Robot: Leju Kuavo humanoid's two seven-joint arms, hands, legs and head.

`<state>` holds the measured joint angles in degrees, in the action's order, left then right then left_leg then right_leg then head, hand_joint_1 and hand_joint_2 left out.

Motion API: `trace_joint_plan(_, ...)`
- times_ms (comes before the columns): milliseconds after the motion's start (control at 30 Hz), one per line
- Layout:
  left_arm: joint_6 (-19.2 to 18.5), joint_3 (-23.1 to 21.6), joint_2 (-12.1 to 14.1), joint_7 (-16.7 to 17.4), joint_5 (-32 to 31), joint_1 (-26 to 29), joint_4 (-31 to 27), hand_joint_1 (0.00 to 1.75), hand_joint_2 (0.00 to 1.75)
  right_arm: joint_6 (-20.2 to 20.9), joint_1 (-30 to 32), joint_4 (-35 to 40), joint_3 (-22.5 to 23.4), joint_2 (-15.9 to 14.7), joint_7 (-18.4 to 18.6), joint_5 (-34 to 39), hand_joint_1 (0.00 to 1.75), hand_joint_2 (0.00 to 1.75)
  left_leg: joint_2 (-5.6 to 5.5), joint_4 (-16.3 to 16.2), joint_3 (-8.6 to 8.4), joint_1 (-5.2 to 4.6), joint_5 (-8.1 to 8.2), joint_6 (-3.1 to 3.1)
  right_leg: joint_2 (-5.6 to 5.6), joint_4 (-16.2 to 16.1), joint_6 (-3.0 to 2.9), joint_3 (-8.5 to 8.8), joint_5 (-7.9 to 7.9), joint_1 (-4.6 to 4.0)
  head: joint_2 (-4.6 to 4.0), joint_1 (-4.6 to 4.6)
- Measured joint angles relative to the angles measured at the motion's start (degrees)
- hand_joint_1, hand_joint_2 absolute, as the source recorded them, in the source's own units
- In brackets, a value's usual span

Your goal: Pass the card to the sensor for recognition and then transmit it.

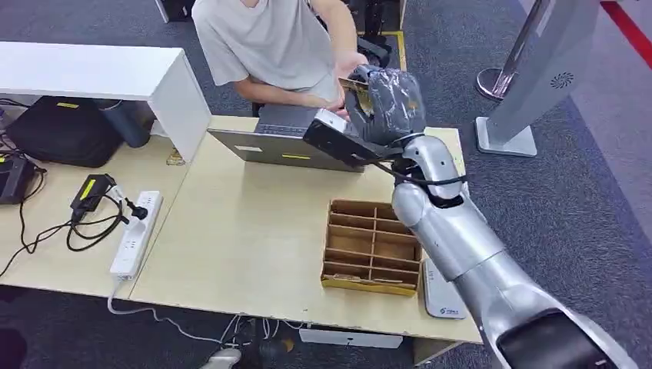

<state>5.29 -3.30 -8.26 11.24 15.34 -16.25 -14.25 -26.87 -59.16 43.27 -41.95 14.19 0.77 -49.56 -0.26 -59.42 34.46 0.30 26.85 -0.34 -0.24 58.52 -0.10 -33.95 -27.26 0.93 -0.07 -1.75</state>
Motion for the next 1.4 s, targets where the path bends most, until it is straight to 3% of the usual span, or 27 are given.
trace_joint_plan(267,0.00,-0.07,-0.74,1.13,-0.35,-0.39,0.02,0.00,1.75,-2.31,-3.03,-8.08,-2.27,2.93,2.49,-5.65,1.75,1.75,-0.55,-0.06,0.32,-0.01,-0.17,0.20,-0.59,-0.11,0.08,-0.03,0.05,0.05,0.00,0.02)
trace_joint_plan(300,-0.09,-0.07,-0.79,1.13,-0.28,-0.39,0.04,0.00,1.75,-2.44,-3.04,-8.49,-2.29,3.03,2.44,-5.65,0.00,1.75,-0.55,-0.07,0.34,-0.01,-0.18,0.21,-0.60,-0.12,0.09,-0.03,0.06,0.09,0.00,0.02)
trace_joint_plan(467,-0.11,-0.07,-0.81,1.13,-0.26,-0.39,0.04,0.00,1.75,-2.47,-3.04,-8.58,-2.31,3.08,2.35,-5.65,0.00,1.75,-0.55,-0.07,0.34,-0.01,-0.19,0.22,-0.60,-0.12,0.10,-0.03,0.06,0.10,0.00,0.00)
trace_joint_plan(633,-2.01,-0.07,-0.96,0.28,2.23,-0.40,0.26,0.00,1.75,-3.76,-2.19,-11.18,-2.66,3.89,-1.49,-4.54,0.00,1.75,-0.55,-0.22,0.66,-0.05,-0.19,0.24,-0.57,-0.16,0.26,-0.30,0.17,0.16,0.00,0.02)
trace_joint_plan(900,-1.77,-0.04,-0.77,-1.57,4.13,-0.06,0.35,0.00,1.75,-4.87,5.99,-6.32,-1.62,3.10,-13.48,3.95,0.00,1.75,-0.44,-0.21,0.68,-0.04,-0.17,0.24,-0.45,-0.20,0.25,-0.34,0.16,0.05,0.00,0.04)
trace_joint_plan(1000,-1.88,0.00,-0.48,-2.73,4.77,0.23,0.37,0.00,1.75,-4.17,12.46,0.34,-1.63,1.38,-17.88,7.87,0.00,1.75,-0.40,-0.19,0.68,-0.02,-0.13,0.23,-0.41,-0.20,0.24,-0.35,0.15,0.01,0.00,0.02)
trace_joint_plan(1167,-2.16,0.77,0.31,-4.79,6.08,0.97,0.37,0.00,1.75,-1.94,21.63,11.69,-1.85,-3.02,-20.95,12.98,0.00,1.75,-0.31,-0.14,0.64,0.00,-0.09,0.23,-0.26,-0.21,0.22,-0.39,0.14,-0.01,0.00,0.04)
trace_joint_plan(1400,-3.45,2.71,2.10,-7.83,7.72,3.53,0.37,0.00,1.75,-2.66,34.94,29.48,-1.53,-11.22,-25.38,16.71,0.00,1.75,-0.25,-0.09,0.59,0.07,0.01,0.09,-0.22,-0.21,0.15,-0.38,0.09,-0.07,0.00,0.00)
